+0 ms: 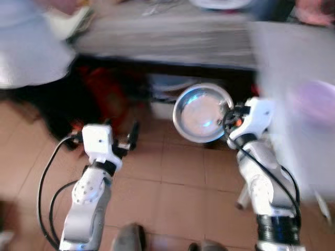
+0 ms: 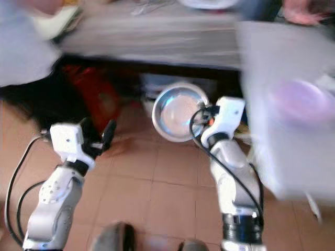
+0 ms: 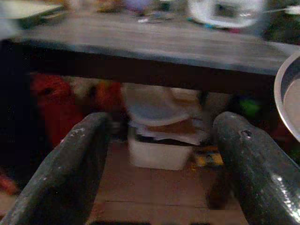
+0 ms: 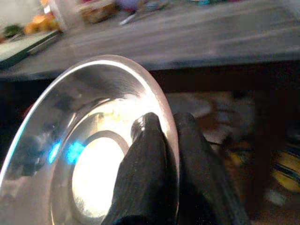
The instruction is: Setting the table
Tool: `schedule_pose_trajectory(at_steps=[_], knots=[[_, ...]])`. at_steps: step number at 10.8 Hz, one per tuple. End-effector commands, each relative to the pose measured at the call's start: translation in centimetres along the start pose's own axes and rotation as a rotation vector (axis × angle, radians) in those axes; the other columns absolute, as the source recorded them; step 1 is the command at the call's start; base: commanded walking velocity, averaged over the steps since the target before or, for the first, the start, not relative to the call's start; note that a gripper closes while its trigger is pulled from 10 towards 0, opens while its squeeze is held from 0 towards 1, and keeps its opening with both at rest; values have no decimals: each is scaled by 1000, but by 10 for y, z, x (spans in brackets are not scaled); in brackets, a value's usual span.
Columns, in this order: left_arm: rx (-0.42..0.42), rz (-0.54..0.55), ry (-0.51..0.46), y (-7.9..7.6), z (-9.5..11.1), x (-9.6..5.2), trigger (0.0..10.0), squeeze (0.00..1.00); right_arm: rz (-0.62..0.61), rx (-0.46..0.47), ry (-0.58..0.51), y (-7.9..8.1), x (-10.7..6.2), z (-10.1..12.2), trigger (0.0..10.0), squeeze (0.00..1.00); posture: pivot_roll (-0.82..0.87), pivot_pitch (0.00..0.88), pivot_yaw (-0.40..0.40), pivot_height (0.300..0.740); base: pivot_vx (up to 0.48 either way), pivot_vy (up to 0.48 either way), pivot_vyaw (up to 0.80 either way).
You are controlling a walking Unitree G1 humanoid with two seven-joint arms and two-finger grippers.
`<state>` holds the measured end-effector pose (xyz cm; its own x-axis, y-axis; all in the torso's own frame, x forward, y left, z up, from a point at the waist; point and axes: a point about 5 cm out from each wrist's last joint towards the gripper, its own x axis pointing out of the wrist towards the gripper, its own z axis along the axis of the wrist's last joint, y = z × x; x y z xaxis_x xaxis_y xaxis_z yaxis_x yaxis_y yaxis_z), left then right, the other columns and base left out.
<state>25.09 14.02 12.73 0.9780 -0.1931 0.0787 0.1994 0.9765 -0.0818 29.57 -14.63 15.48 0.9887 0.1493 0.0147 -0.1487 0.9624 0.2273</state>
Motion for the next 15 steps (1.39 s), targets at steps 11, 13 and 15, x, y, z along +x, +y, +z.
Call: schedule_pose_trajectory(at_steps=[11, 13, 15], knots=[[-27, -49, 25, -6, -6, -12, 10000, 0, -102, -24, -86, -5, 6, 12, 10000, 0, -39, 120, -1, 740, 337, 0, -54], [-20, -61, 31, -4, -5, -13, 10000, 0, -111, -24, -83, -4, 5, 10, 10000, 0, -40, 124, 4, 740, 0, 0, -769], [-17, -79, 24, -6, -4, -13, 10000, 0, -133, -20, -98, -9, 6, 13, 10000, 0, -43, 125, 5, 740, 0, 0, -619]])
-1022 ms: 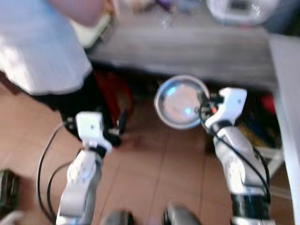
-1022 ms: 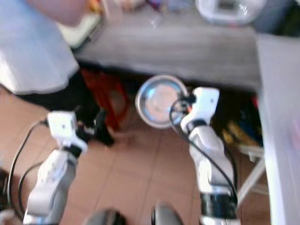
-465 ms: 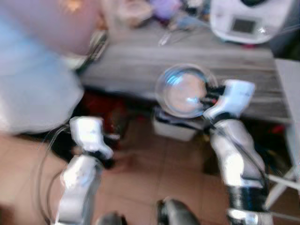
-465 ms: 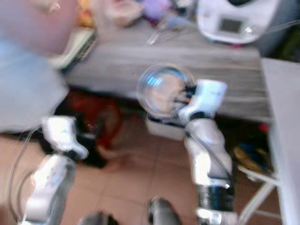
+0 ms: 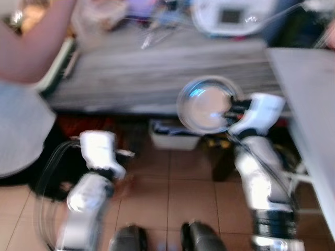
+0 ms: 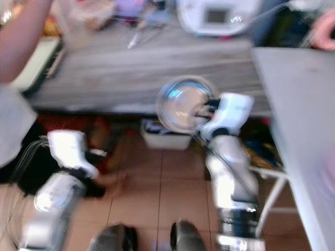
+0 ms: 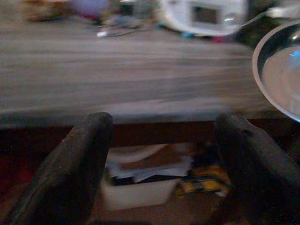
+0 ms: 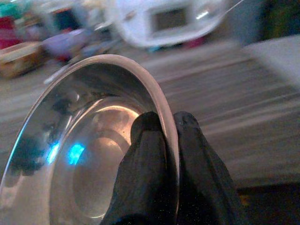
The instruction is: Setting the table
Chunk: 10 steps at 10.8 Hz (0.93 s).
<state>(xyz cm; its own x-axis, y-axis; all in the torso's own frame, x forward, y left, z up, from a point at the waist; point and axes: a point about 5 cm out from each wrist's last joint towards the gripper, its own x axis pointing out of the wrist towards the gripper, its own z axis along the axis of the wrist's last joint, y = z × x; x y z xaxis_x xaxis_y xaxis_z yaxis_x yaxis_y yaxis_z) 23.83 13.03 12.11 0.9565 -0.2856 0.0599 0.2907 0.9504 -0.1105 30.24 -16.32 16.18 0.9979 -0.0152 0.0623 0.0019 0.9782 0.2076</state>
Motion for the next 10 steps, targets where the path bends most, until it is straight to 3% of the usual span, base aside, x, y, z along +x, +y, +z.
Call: schedule_pose_trajectory(at_steps=[1, 7, 10], knots=[[14, 8, -5, 4, 3, -2, 10000, 0, 16, 4, -28, 7, 1, 4, 10000, 0, -41, 124, 7, 740, 0, 0, 0], [23, 6, -21, 4, 9, -1, 10000, 0, -29, 24, -64, 0, 10, 15, 10000, 0, -40, 163, 12, 740, 231, 0, 0], [26, 8, -11, 4, 8, -5, 10000, 0, -57, 56, -30, -2, 10, 8, 10000, 0, -34, 168, 8, 740, 349, 0, 0]])
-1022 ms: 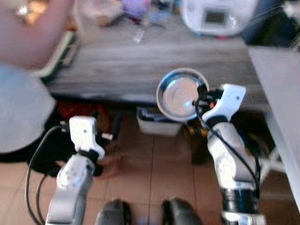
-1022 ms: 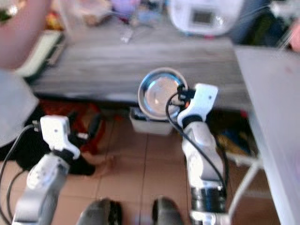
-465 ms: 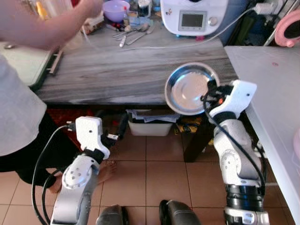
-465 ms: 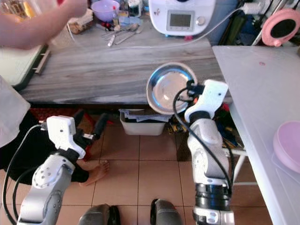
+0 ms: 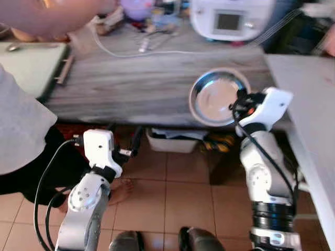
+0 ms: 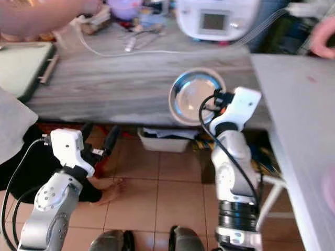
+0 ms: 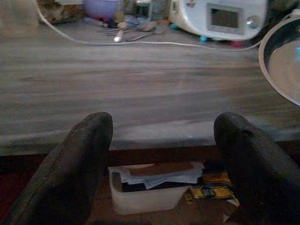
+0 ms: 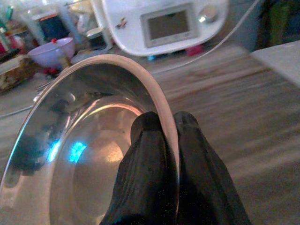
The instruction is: Setting the table
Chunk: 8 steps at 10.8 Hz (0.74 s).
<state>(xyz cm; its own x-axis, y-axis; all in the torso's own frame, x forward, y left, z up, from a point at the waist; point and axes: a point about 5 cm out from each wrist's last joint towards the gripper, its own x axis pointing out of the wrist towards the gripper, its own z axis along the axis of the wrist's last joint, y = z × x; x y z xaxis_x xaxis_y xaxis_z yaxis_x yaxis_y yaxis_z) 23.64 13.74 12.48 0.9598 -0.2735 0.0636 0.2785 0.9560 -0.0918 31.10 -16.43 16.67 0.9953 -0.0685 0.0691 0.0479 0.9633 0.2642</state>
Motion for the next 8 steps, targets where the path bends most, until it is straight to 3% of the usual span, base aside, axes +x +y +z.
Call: schedule_pose_trajectory(at_steps=[1, 2, 5, 8], knots=[[9, 1, 3, 0, 2, -3, 10000, 0, -24, 30, 17, -4, 0, -1, 10000, 0, -36, 165, 11, 740, 334, 0, 0], [10, 5, 8, 1, 1, -4, 10000, 0, -30, 23, 36, -6, 0, -4, 10000, 0, -37, 165, 11, 740, 319, 0, 0], [45, 58, 22, 10, -1, -9, 10000, 0, -49, 68, 117, -10, 0, -17, 10000, 0, -32, 161, 10, 740, 0, 0, 0], [48, 76, 33, 12, -2, -12, 10000, 0, -35, 157, 226, -10, 10, -27, 10000, 0, -25, 169, 11, 740, 0, 0, 0]])
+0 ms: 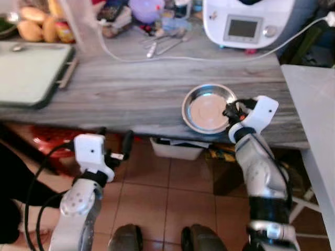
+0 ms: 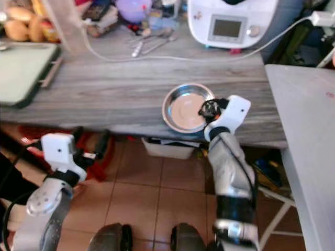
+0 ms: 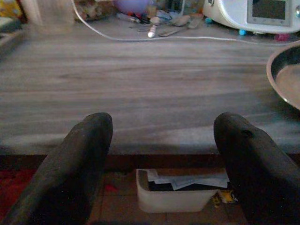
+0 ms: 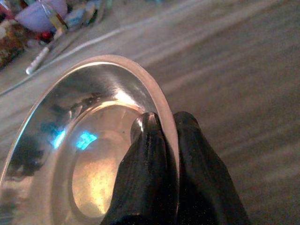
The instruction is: Setting the table
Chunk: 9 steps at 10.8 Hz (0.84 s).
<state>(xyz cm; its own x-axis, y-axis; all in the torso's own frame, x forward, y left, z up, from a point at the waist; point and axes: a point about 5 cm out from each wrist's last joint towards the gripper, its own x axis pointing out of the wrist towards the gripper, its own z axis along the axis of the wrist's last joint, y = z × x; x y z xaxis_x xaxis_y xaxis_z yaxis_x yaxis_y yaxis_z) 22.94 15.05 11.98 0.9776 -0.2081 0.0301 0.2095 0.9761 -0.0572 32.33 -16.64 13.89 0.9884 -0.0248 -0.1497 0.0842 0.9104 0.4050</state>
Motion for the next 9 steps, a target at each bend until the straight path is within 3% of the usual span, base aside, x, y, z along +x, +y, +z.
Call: schedule_pose_trajectory(at_steps=[1, 4, 9], knots=[[15, 5, 3, 1, 2, -1, 10000, 0, -8, 28, 14, -2, 4, 1, 10000, 0, -20, 173, 13, 740, 0, 0, 0], [15, -1, 4, 0, 2, -1, 10000, 0, 30, 13, 110, 9, 14, -1, 10000, 0, -23, 173, 17, 740, 0, 0, 0], [11, -4, 2, -2, 2, 1, 10000, 0, 1, 51, 124, 15, 37, 18, 10000, 0, -19, 176, 10, 740, 0, 0, 0]])
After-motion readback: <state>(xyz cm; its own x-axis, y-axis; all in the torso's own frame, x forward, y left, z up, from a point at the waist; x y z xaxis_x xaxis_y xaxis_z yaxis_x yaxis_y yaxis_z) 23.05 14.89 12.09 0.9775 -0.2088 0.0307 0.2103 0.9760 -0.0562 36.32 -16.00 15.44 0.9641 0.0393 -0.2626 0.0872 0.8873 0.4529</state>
